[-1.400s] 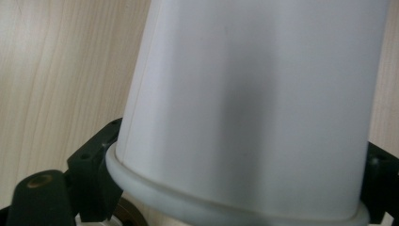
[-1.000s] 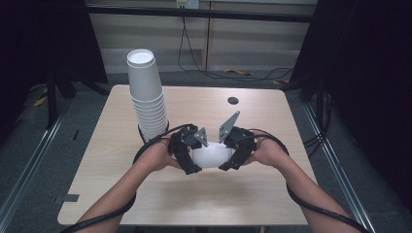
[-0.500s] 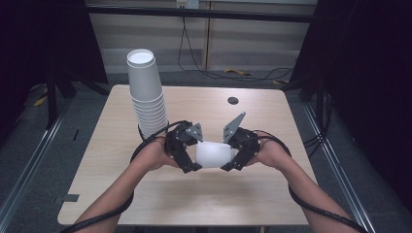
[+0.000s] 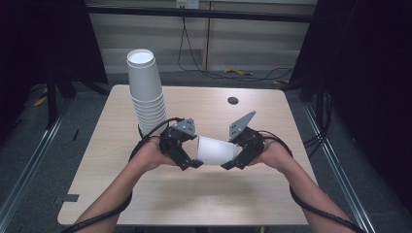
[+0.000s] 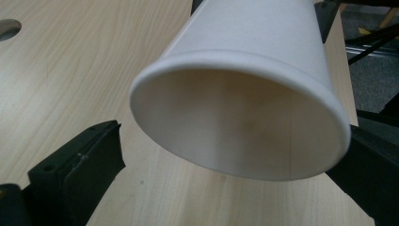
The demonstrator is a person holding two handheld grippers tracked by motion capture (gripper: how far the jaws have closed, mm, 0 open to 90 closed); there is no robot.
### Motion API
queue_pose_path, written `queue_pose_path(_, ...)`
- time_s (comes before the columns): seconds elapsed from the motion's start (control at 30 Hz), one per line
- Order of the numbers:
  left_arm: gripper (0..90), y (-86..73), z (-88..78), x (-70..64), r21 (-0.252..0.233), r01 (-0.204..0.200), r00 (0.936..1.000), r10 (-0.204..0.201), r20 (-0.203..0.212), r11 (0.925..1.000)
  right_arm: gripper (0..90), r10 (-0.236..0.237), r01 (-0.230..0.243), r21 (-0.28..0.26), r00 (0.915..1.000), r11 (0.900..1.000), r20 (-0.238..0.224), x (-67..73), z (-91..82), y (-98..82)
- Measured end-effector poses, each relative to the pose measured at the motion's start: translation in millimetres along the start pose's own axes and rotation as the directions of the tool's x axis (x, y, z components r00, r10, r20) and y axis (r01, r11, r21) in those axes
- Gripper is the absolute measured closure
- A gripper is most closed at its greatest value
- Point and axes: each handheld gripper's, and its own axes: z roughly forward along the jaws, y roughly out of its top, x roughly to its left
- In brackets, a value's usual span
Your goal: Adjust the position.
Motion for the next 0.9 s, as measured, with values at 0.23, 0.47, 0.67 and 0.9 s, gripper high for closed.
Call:
queue_pose_path(0.23, 0.0, 0.1, 3.8, -0.7, -0.019, 0.005, 1.0, -0.005, 0.006, 0.9998, 27.1, 0.017, -0.018, -0.054, 0.9997, 0.998, -0.018, -1.3, -3.9, -2.9)
queue_pose_path(0.47, 0.0, 3.5, 4.6, -1.4, -0.053, 0.012, 0.9997, -0.01, 0.021, 0.9985, 27.0, 0.028, -0.03, -0.092, 0.9991, 0.995, -0.031, -1.9, -4.1, -6.3)
queue_pose_path(0.67, 0.0, 3.7, 1.4, 0.2, -0.084, 0.031, 0.999, -0.028, 0.035, 0.9959, 26.8, 0.029, -0.033, -0.113, 0.999, 0.993, -0.033, -1.8, -3.6, -6.4)
queue_pose_path(0.9, 3.9, 3.3, -3.8, 2.6, -0.11, 0.059, 0.9977, -0.055, 0.039, 0.9922, 26.7, 0.028, -0.032, -0.127, 0.999, 0.991, -0.034, -1.8, -2.4, -6.2)
